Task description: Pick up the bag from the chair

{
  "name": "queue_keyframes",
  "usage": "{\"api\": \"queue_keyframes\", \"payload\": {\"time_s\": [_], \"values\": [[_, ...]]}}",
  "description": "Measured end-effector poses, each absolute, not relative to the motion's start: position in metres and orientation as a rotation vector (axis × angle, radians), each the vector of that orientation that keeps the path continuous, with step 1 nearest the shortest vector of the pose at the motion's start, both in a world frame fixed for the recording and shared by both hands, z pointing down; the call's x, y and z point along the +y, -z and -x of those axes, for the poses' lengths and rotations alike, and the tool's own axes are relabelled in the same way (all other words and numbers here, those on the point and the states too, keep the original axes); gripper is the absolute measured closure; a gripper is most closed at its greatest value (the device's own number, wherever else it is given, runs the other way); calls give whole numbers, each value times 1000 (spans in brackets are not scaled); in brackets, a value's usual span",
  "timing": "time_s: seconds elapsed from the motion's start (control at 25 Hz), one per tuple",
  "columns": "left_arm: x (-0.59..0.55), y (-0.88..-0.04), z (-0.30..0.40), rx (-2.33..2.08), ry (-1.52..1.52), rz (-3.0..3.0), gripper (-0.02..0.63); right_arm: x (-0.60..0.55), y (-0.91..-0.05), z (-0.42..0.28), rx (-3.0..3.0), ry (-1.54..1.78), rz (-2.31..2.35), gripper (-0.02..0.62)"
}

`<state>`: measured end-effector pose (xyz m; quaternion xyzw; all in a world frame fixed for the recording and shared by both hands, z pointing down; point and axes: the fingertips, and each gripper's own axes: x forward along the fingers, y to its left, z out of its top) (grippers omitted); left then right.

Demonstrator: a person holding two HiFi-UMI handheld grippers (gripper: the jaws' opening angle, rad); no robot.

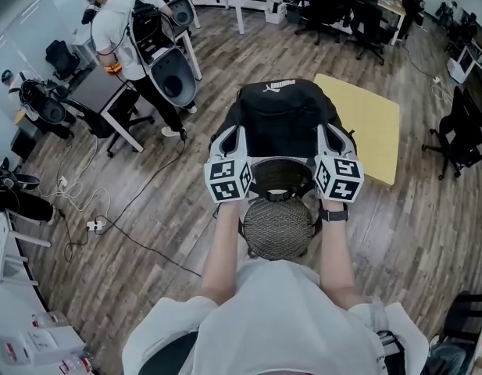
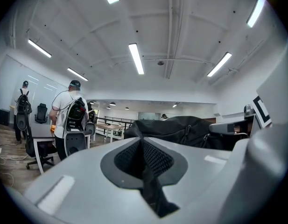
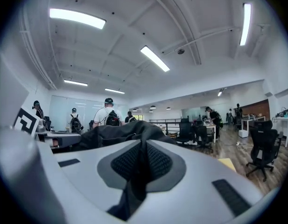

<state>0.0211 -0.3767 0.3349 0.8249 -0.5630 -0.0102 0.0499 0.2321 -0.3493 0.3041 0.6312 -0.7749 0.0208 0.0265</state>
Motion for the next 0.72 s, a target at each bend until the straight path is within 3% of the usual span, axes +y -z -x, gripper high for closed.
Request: {"api": "queue_keyframes", "payload": {"time_s": [0.72], "values": [[-375,-289,-25,-1737,167,-2606,581,-346,-269,-230,-2361,111,-2006,558]]}}
